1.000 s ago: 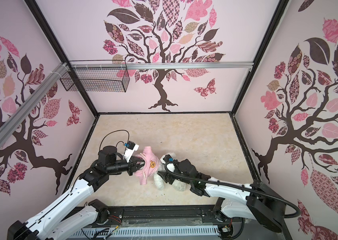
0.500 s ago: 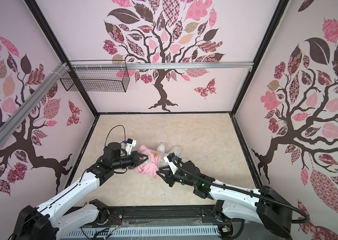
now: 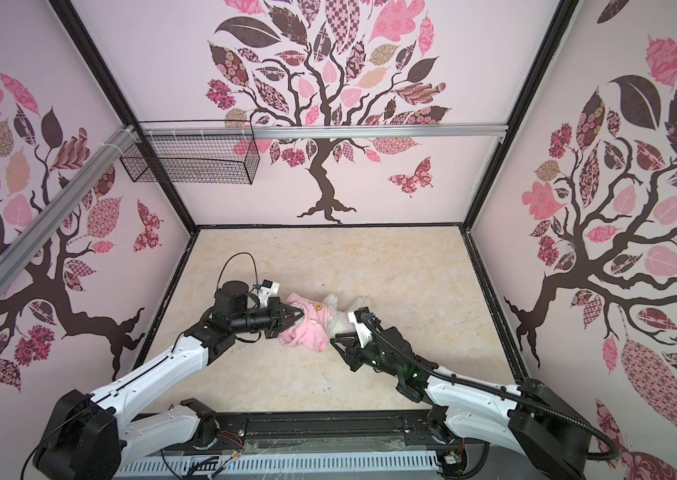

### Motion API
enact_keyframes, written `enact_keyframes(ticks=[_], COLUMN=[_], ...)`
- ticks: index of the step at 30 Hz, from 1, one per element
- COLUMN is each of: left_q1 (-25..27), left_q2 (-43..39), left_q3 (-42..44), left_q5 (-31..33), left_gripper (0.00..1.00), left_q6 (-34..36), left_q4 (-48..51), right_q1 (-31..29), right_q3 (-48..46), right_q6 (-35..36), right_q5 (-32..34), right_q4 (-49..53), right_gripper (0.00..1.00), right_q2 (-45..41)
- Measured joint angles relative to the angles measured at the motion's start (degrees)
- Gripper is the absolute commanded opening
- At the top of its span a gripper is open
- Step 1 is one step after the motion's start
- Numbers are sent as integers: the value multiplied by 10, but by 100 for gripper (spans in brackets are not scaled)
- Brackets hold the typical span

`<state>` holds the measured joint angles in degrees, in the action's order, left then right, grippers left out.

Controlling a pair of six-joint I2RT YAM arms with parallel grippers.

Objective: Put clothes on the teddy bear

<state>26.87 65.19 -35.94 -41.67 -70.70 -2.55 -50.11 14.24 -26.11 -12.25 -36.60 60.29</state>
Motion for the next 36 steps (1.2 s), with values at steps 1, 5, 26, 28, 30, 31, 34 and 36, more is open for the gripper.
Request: enact_keyframes(ticks=[1, 5, 26, 28, 30, 31, 34, 36], left_q1=[0, 0, 6, 9, 10, 11, 15, 18], left_q2=[0, 0, 3, 4, 5, 6, 10, 10], left_q3=[0, 0, 0, 0, 0, 0, 0, 0], left_q5=[-1, -9, -13, -11, -10, -9, -6, -3], left_gripper=[0, 0, 0, 0, 0, 0, 0, 0], left_q6=[-8, -32, -49, -48, -48, -48, -48, -47], left_q4=[-5, -23, -51, -53, -56, -58, -63, -64], right_q1=[-2, -6, -6, -6, -6, -6, -6, -6], right_q3=[4, 6, 8, 8, 8, 8, 8, 8], right_q6=[-7, -35, -65, -64, -61, -58, -51, -46], right_q5=[-16, -48, -23, -21, -21, -21, -21, -23], right_q4=[-9, -63, -194, -198, -205, -208, -221, -225], right_gripper=[23, 20, 26, 27, 27, 27, 25, 21], right_q2=[14, 61, 124, 124, 124, 124, 124, 124])
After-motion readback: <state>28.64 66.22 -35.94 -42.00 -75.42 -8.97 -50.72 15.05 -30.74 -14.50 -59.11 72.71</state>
